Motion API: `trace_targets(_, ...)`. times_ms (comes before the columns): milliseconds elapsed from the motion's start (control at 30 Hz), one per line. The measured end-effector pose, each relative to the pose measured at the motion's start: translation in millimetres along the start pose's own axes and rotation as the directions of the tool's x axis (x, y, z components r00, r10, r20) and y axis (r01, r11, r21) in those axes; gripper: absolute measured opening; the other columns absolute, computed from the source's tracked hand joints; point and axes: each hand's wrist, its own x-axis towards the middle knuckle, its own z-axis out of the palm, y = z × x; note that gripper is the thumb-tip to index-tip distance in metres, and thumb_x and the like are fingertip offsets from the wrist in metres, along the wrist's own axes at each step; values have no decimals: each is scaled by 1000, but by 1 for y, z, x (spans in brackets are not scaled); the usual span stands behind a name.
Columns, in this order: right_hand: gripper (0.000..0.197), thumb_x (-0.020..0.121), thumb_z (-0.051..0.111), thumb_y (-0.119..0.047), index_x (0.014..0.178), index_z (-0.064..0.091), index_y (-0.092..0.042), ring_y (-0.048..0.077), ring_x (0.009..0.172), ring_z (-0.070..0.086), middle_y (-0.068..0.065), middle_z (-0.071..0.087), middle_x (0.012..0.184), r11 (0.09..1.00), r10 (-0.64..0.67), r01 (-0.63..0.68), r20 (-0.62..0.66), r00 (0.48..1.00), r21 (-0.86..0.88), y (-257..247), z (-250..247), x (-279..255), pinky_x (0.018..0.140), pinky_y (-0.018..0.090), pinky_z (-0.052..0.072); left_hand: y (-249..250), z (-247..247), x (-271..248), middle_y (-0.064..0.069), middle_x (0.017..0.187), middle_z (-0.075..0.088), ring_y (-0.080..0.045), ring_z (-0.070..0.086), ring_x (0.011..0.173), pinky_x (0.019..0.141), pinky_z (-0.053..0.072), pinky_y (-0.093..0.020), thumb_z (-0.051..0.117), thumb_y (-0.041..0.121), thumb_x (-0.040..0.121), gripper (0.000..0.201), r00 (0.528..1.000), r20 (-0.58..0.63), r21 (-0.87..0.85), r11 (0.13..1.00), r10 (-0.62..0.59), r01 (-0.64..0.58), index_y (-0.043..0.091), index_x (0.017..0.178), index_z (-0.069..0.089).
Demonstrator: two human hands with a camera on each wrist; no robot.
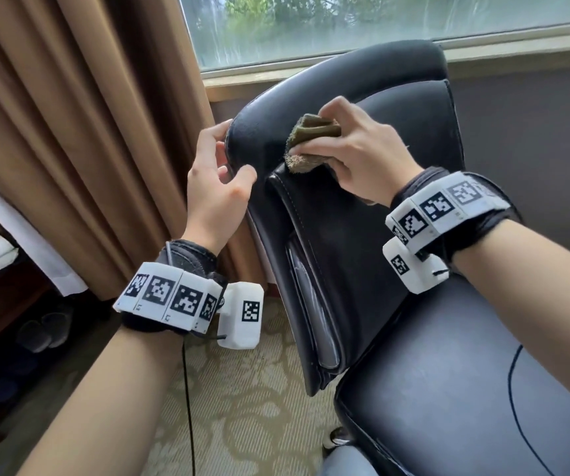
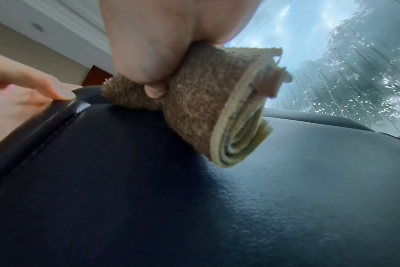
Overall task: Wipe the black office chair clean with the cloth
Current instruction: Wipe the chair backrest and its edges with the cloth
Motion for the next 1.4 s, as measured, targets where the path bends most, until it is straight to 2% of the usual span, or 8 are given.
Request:
trace_targets(167,42,82,35,-24,109,67,-24,37,98,55,21,53,111,995,95,-94,-45,995,11,3,-8,0,58,37,47,3,2,4,4,88,53,0,48,77,68,40,-11,49,-1,70,43,998,40,6,999,41,-41,13,111,48)
trace_targets(367,34,84,48,-15,109,68,-27,31,92,57,19,57,106,998,-65,66,-73,995,16,-5,7,-5,53,25,35,-3,4,4,0,95,55,-5,52,87,76,43,-18,46,-6,71,43,998,56,-43,998,40,-37,11,111,45)
trace_targets(667,32,83,56,-10,110,68,-22,26,96,58,18,52,111,915,320,-256,-175,931,311,33,12,1,62,35,52,12,-5,13,2,99,54,-6,51,89,79,42,-17,50,-1,66,47,979,154,18,991,-135,134,27,102,43)
trace_targets(833,35,79,59,-10,108,68,-28,28,91,61,11,52,110,959,154,-115,-138,978,259,25,8,-1,48,30,49,31,3,21,19,90,54,8,50,78,72,38,-10,53,13,74,30,982,14,318,932,-188,174,34,94,47)
trace_targets(933,38,78,56,-9,106,69,-29,25,84,62,0,38,109,976,-1,32,-146,989,214,17,10,-2,46,28,49,42,0,26,19,98,57,13,51,87,80,36,-3,54,15,75,34,985,-5,501,852,-174,153,25,107,60)
trace_targets(1067,32,83,53,-9,106,70,-25,24,77,60,2,37,107,962,-144,170,-131,981,213,4,10,-1,47,33,48,54,1,28,11,102,61,0,54,84,75,36,1,59,10,78,35,970,-28,588,781,-242,212,20,112,63)
trace_targets(1233,37,86,39,-4,96,69,-23,24,67,54,7,57,99,976,-150,158,-65,987,148,4,6,11,41,33,41,61,4,35,8,99,61,-14,58,88,79,46,-22,60,10,77,32,930,-61,566,754,-363,332,19,107,60)
trace_targets(1400,35,77,51,-4,93,70,-29,26,69,56,6,61,92,995,-54,58,-48,997,86,42,-1,19,38,28,39,63,6,43,6,99,61,-11,56,85,74,41,-14,60,5,78,30,914,-37,613,714,-403,339,17,106,60)
